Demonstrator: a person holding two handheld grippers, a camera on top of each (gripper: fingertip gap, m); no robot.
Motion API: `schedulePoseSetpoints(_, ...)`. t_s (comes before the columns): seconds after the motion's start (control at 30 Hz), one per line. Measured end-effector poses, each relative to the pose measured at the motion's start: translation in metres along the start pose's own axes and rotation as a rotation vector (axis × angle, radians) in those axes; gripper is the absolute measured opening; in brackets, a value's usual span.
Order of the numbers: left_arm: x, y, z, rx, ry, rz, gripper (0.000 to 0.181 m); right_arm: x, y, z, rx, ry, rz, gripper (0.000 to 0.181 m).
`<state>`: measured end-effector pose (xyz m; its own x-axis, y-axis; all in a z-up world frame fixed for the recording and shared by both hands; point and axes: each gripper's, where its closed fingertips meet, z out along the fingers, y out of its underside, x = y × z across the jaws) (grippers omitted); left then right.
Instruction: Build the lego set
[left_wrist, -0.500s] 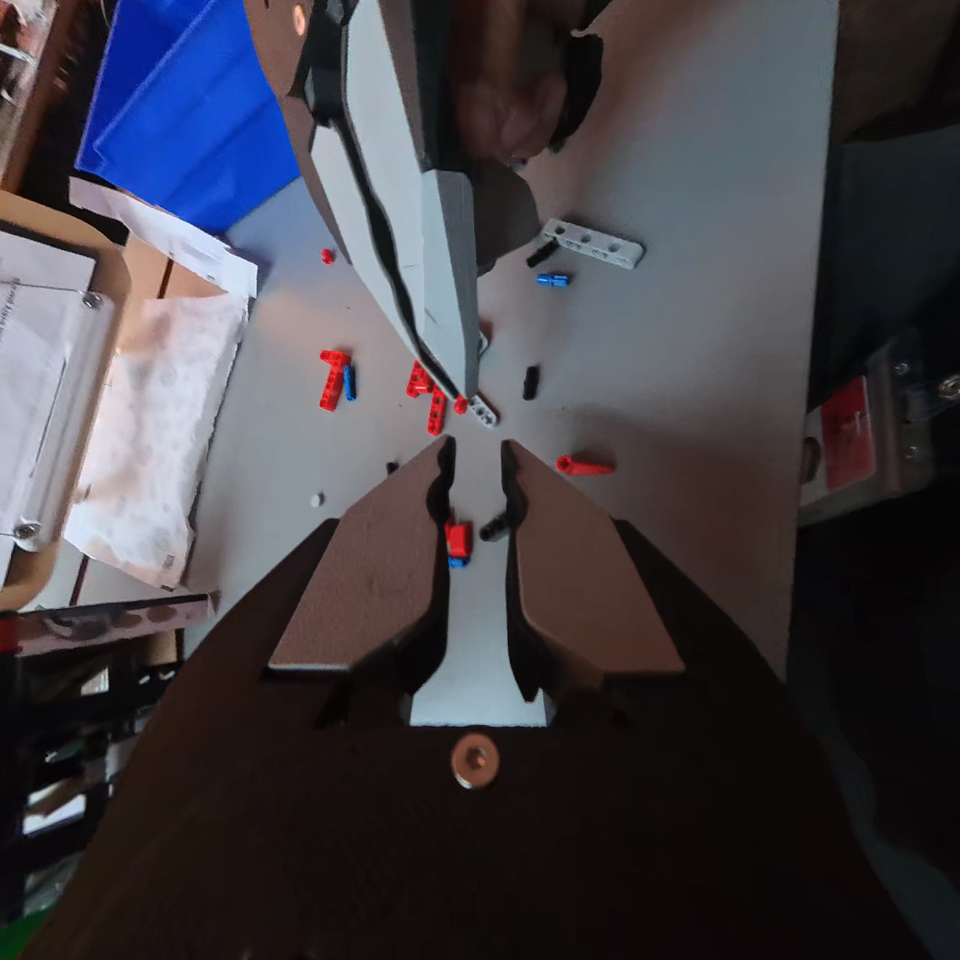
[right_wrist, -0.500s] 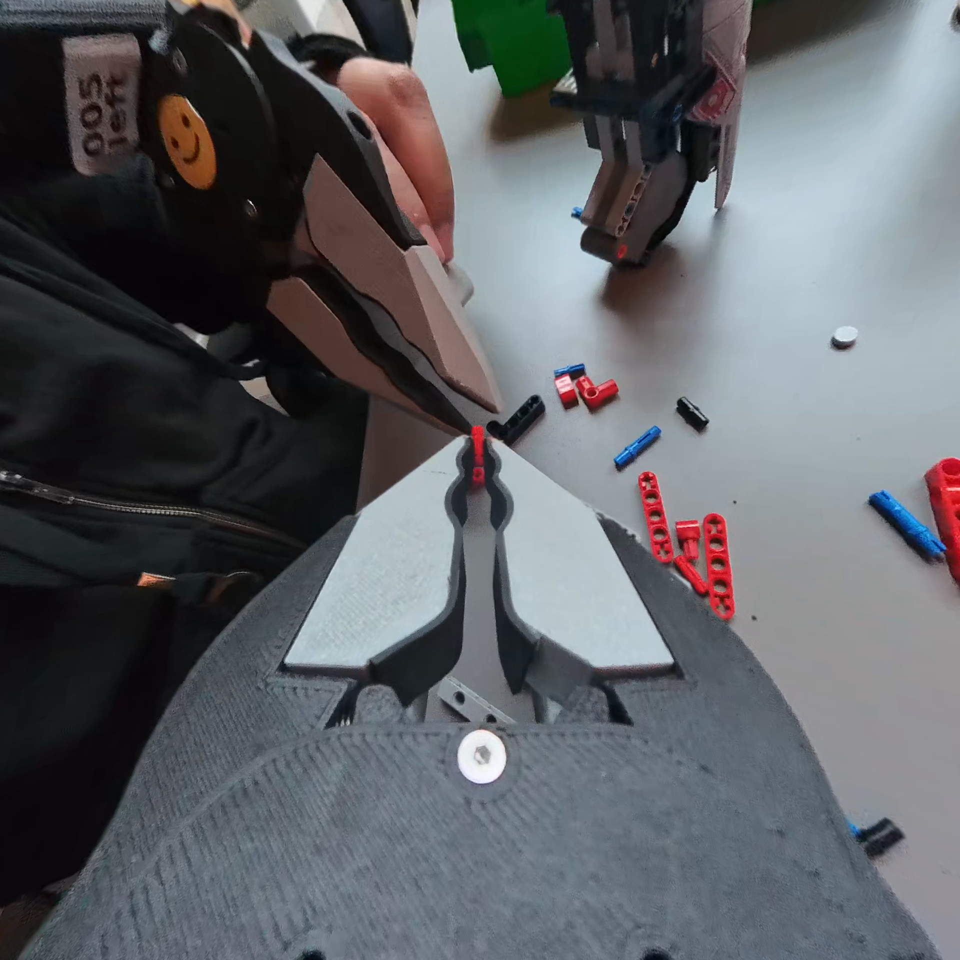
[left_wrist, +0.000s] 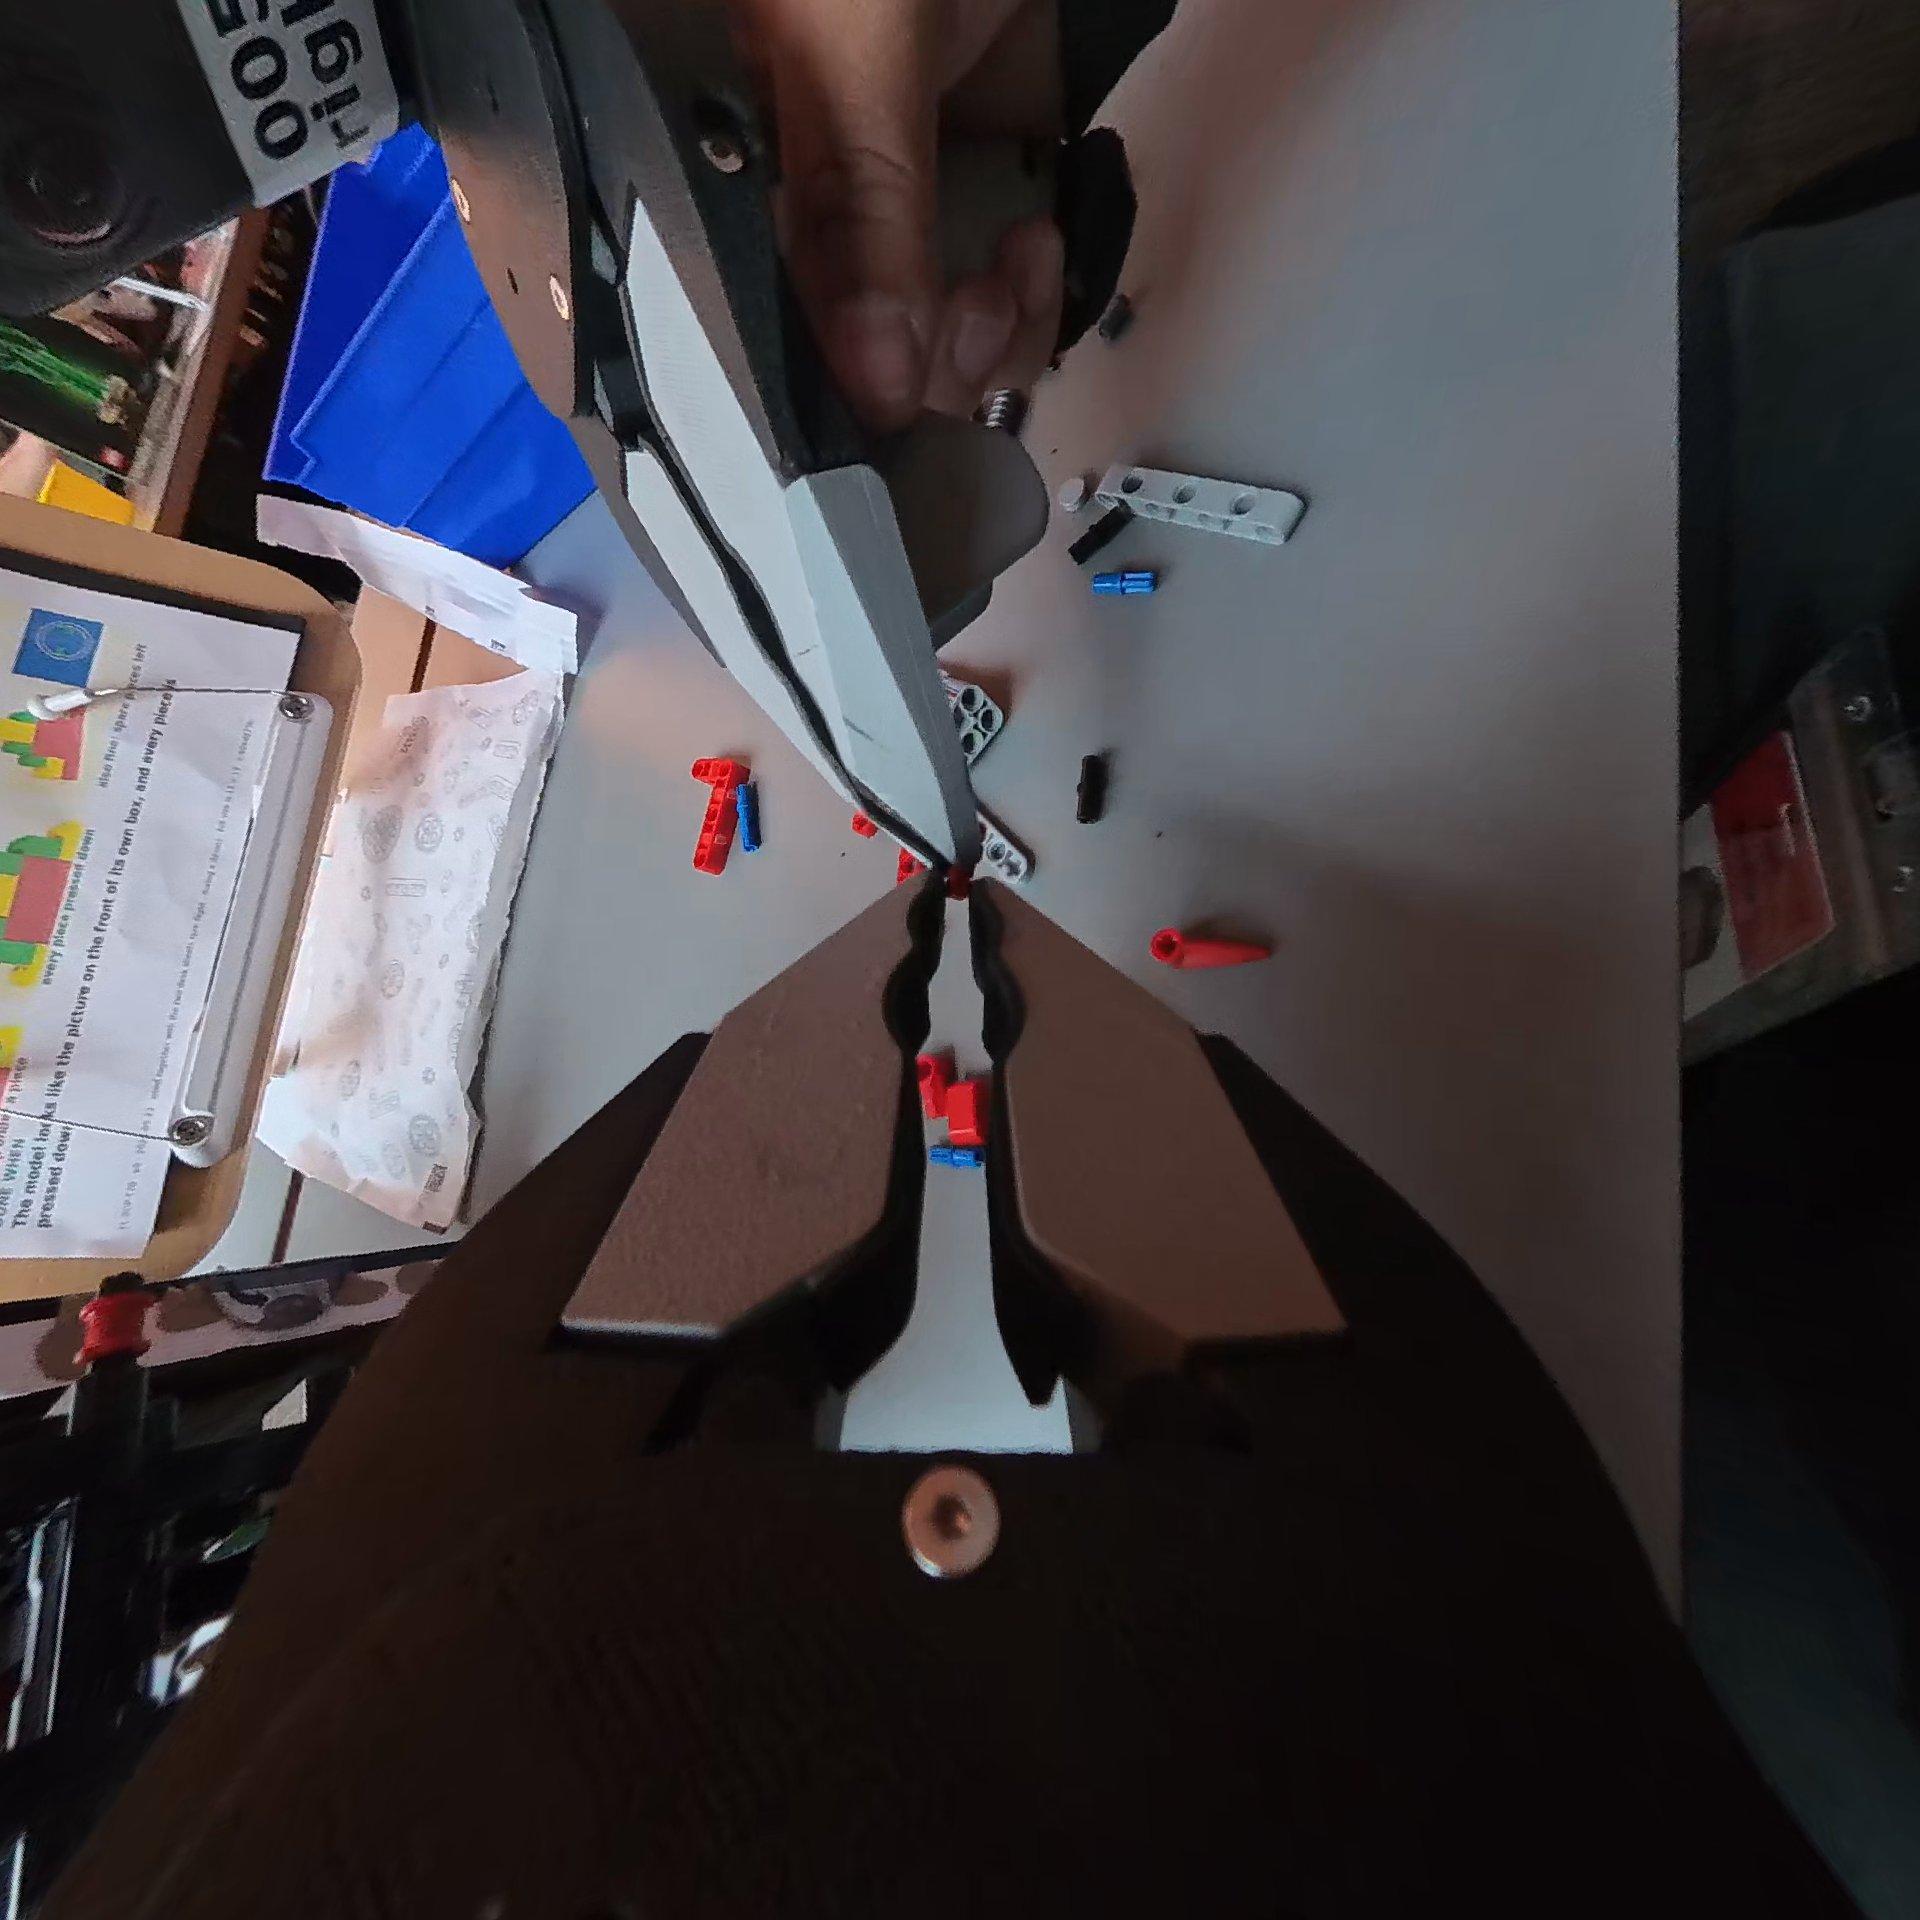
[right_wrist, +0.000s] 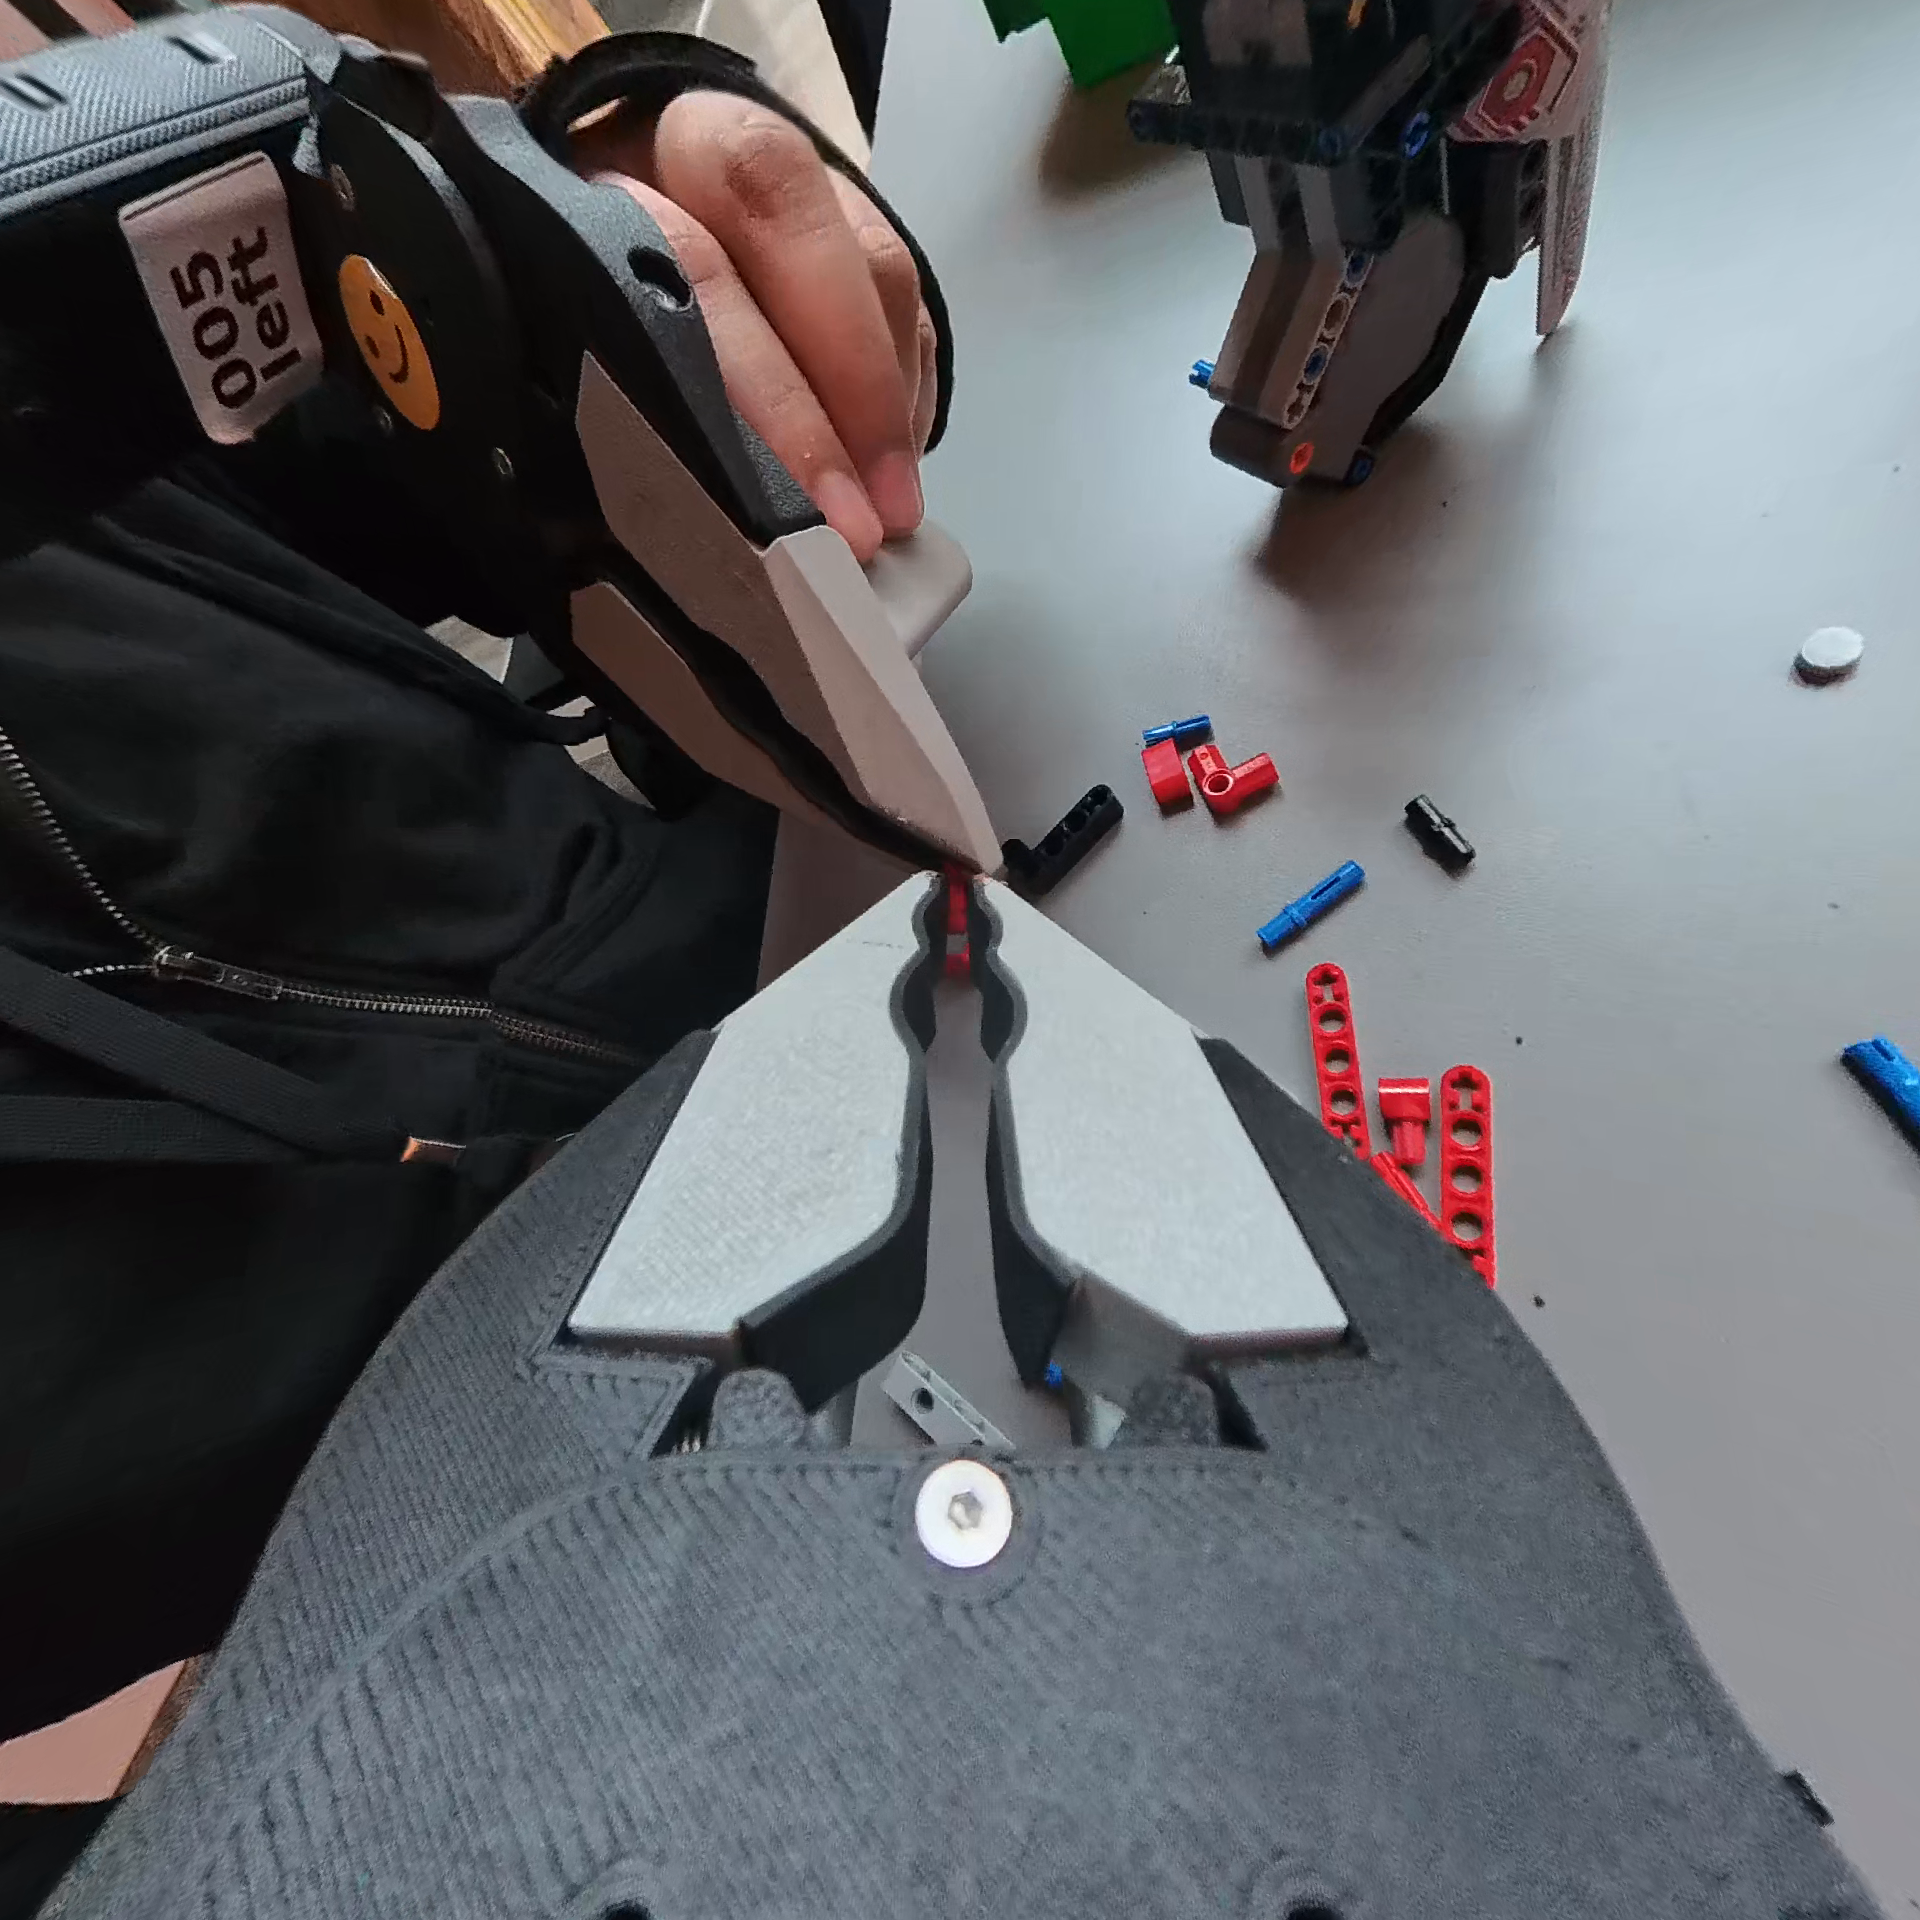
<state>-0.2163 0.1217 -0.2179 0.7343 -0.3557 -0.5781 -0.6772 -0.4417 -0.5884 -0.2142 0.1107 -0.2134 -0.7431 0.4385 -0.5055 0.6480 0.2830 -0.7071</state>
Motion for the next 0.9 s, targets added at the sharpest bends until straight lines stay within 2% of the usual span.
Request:
schedulePoseSetpoints(0.17, 0.0, 0.003, 0.0, -0.004, -0.012, -0.016, 0.002, 0.001, 0.0, 0.0, 0.003, 0.021, 0.005, 0.001)
schedulePoseSetpoints(0.23, -0.004, 0.003, -0.002, 0.009, -0.038, -0.026, 0.002, 0.001, -0.002, -0.002, 0.026, 0.031, 0.005, 0.008)
schedulePoseSetpoints(0.4, -0.013, -0.009, -0.014, 0.089, -0.114, -0.014, 0.002, -0.01, -0.016, -0.015, 0.194, 0.014, 0.027, 0.014)
schedulePoseSetpoints(0.73, -0.021, -0.02, -0.019, 0.112, -0.187, 0.016, 0.002, -0.016, -0.025, -0.016, 0.252, 0.075, -0.006, 0.0)
schedulePoseSetpoints(0.9, -0.025, -0.021, -0.019, 0.112, -0.236, -0.016, 0.002, -0.014, -0.028, -0.019, 0.282, 0.127, -0.024, 0.001)
